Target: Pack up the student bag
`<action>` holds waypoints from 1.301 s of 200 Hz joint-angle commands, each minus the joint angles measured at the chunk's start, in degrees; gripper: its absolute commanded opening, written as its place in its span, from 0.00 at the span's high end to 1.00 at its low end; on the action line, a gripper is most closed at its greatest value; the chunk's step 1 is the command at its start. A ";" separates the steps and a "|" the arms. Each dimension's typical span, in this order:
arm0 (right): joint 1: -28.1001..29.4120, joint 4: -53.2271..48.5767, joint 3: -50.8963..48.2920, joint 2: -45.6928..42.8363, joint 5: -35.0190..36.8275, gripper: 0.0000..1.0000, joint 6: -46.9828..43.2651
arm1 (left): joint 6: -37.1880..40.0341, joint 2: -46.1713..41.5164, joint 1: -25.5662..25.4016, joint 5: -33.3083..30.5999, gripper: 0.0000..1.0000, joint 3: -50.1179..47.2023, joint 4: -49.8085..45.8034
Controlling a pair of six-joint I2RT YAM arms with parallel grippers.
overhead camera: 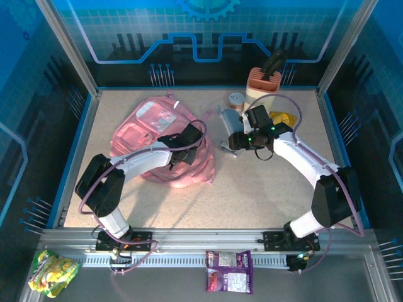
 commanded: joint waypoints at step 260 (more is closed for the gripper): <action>20.17 25.62 15.11 23.36 -4.08 0.14 -13.95 | -13.45 -20.68 9.67 13.56 1.00 18.56 -11.79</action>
